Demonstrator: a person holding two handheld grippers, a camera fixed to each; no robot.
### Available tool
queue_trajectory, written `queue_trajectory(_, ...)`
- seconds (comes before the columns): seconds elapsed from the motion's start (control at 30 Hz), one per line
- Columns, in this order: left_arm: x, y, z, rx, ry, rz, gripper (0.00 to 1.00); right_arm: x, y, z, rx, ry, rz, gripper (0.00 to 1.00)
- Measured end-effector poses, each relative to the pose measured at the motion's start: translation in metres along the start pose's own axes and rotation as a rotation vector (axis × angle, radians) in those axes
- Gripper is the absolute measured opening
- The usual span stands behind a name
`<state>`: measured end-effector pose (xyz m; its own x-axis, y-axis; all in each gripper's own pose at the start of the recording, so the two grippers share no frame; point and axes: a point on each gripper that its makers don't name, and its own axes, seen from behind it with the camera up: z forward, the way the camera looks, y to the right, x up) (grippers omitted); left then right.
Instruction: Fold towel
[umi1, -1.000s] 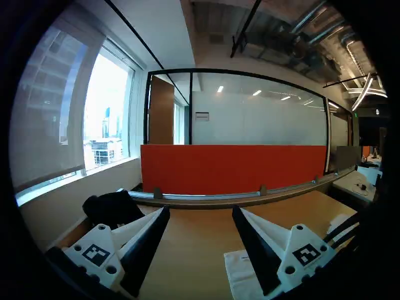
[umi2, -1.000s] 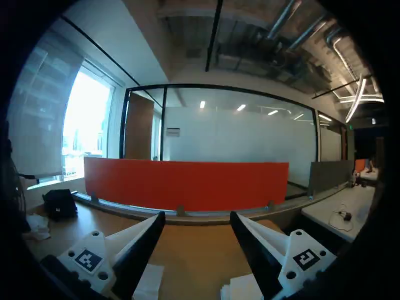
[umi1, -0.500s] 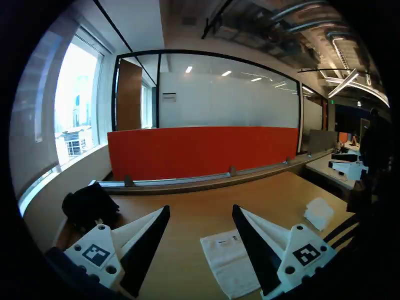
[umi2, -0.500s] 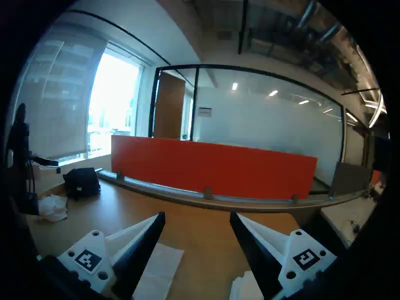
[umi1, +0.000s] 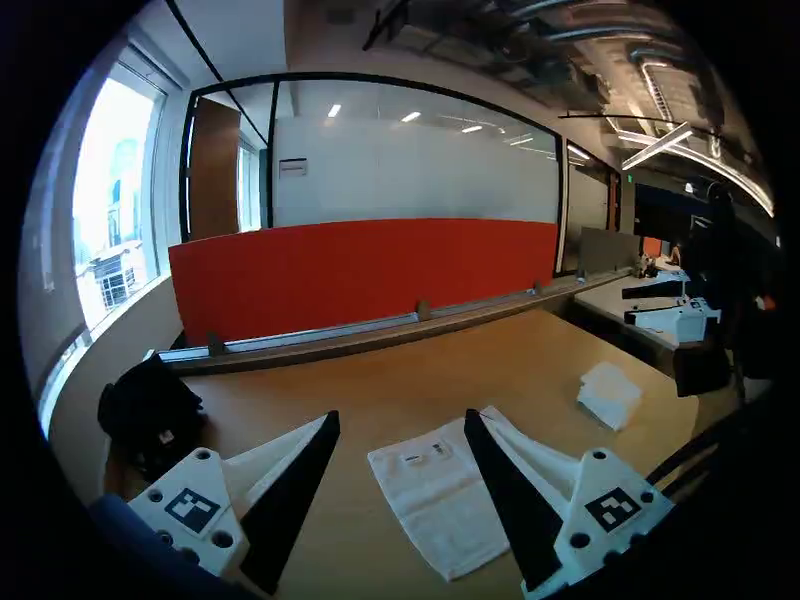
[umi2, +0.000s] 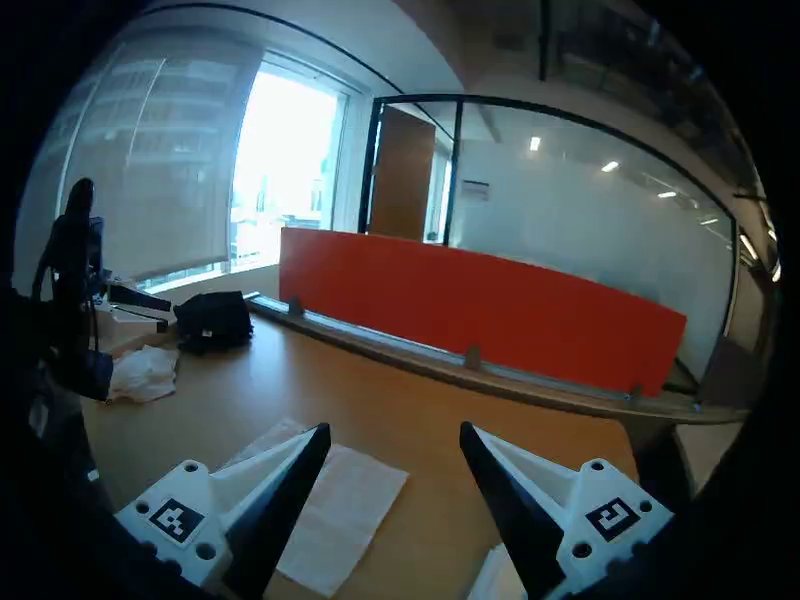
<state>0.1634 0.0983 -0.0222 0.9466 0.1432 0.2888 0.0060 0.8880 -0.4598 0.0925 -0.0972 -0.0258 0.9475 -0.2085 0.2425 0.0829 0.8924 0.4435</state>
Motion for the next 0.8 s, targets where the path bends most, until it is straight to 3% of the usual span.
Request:
queue_trajectory(0.37,-0.035,0.011,0.010,-0.016,-0.051,0.034,0.92,-0.037,-0.017,0.011,0.039,-0.058,-0.030,1.00)
queue_trajectory(0.8,-0.099,0.030,0.020,-0.049,-0.145,0.028,0.93,-0.099,-0.034,0.020,0.057,-0.129,-0.060,1.00)
